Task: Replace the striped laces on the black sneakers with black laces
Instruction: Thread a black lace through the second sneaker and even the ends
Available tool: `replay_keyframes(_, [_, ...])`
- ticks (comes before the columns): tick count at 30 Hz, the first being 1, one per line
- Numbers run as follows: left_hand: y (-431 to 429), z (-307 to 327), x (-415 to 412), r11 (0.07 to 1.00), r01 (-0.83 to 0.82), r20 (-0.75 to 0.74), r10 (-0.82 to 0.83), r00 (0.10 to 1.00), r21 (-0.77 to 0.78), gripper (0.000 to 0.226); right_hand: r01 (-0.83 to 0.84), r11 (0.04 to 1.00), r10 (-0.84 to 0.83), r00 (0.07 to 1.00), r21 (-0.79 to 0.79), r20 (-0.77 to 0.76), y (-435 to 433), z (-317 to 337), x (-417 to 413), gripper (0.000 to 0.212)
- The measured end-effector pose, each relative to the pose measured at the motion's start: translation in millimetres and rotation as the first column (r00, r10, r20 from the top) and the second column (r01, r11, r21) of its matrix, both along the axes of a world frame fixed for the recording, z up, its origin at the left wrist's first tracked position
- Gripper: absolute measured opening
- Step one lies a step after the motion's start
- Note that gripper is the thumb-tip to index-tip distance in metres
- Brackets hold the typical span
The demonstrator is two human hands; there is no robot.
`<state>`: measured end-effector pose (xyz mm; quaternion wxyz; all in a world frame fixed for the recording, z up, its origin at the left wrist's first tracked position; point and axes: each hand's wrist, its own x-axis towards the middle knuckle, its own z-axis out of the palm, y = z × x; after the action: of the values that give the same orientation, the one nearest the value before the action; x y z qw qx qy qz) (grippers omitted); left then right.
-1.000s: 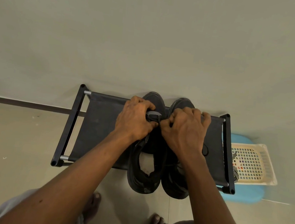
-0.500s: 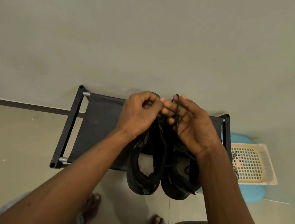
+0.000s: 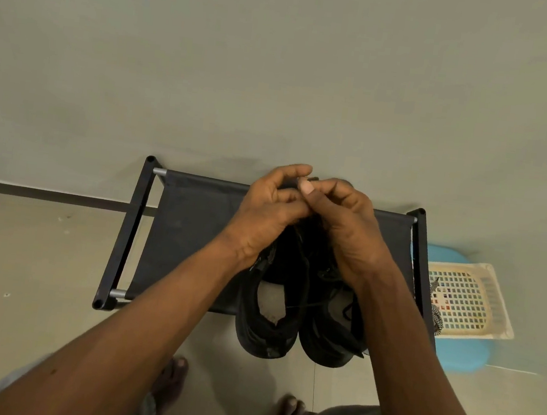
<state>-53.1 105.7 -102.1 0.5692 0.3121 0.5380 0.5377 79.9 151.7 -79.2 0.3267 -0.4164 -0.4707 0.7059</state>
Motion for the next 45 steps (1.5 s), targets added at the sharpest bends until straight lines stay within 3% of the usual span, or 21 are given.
replay_keyframes(4, [3, 6, -9, 0.999, -0.051, 0.052, 0.050, 0.997, 0.017, 0.032, 0.171, 0.976, -0.177, 0.984, -0.138, -0.033, 9, -6, 7, 0.010])
replay_keyframes(8, [5, 10, -22, 0.981, -0.194, 0.097, 0.195, 0.976, -0.016, 0.017, 0.431, 0.842, -0.466, 0.884, -0.324, -0.035, 24, -21, 22, 0.012])
replay_keyframes(13, [6, 7, -51, 0.919, -0.390, 0.125, 0.393, 0.911, -0.051, 0.017, 0.529, 0.763, -0.556, 0.830, -0.370, 0.039, 29, -23, 33, 0.018])
replay_keyframes(15, [5, 3, -59, 0.896, -0.442, 0.057, 0.443, 0.895, -0.032, 0.017, 0.573, 0.769, -0.557, 0.818, -0.284, 0.142, 28, -25, 33, 0.011])
replay_keyframes(16, [5, 1, -61, 0.896, -0.444, -0.025, 0.444, 0.895, 0.002, 0.018, 0.585, 0.795, -0.545, 0.805, -0.161, 0.235, 27, -26, 32, 0.010])
replay_keyframes(18, [5, -1, -57, 0.922, -0.378, -0.189, 0.387, 0.903, 0.084, 0.018, 0.496, 0.847, -0.526, 0.732, 0.191, 0.434, 23, -27, 31, 0.038])
replay_keyframes(19, [4, 0, -52, 0.943, -0.314, -0.243, 0.332, 0.911, 0.110, 0.019, 0.390, 0.863, -0.502, 0.735, 0.322, 0.456, 20, -23, 28, 0.049])
replay_keyframes(20, [4, 1, -46, 0.962, -0.242, -0.281, 0.268, 0.922, 0.126, 0.020, 0.273, 0.882, -0.430, 0.800, 0.385, 0.417, 18, -19, 23, 0.055])
replay_keyframes(22, [3, 3, -34, 0.984, -0.106, -0.319, 0.148, 0.936, 0.146, 0.020, 0.045, 0.926, -0.170, 0.936, 0.375, 0.307, 12, -14, 12, 0.057])
replay_keyframes(25, [2, 4, -26, 0.984, -0.004, -0.260, 0.050, 0.964, 0.176, 0.017, -0.163, 0.924, 0.053, 0.951, 0.346, 0.304, 5, -15, 2, 0.031])
replay_keyframes(28, [1, 7, -28, 0.987, -0.007, -0.248, 0.048, 0.968, 0.163, 0.016, -0.151, 0.899, -0.018, 0.925, 0.411, 0.380, 4, -18, 2, 0.016])
replay_keyframes(31, [2, 7, -40, 0.984, -0.079, -0.285, 0.122, 0.951, 0.159, 0.014, 0.092, 0.895, -0.262, 0.901, 0.437, 0.345, 12, -17, 9, 0.016])
replay_keyframes(34, [4, 2, -53, 0.978, -0.127, -0.364, 0.180, 0.914, 0.164, 0.009, 0.417, 0.857, -0.480, 0.859, 0.302, 0.177, 24, -19, 22, 0.014])
replay_keyframes(38, [6, -6, -65, 0.967, -0.205, -0.412, 0.250, 0.876, 0.151, 0.007, 0.652, 0.756, -0.654, 0.755, 0.048, 0.046, 35, -20, 38, 0.010])
replay_keyframes(41, [7, -12, -70, 0.959, -0.257, -0.430, 0.283, 0.857, 0.117, 0.008, 0.640, 0.768, -0.640, 0.765, 0.024, 0.072, 37, -21, 42, 0.008])
replay_keyframes(43, [7, -14, -69, 0.971, -0.224, -0.436, 0.239, 0.868, 0.086, 0.009, 0.539, 0.838, -0.546, 0.830, 0.089, 0.116, 33, -22, 36, 0.013])
replay_keyframes(45, [6, -15, -64, 0.984, -0.164, -0.543, 0.174, 0.821, 0.067, 0.009, 0.395, 0.903, -0.423, 0.888, 0.171, 0.179, 27, -22, 27, 0.014])
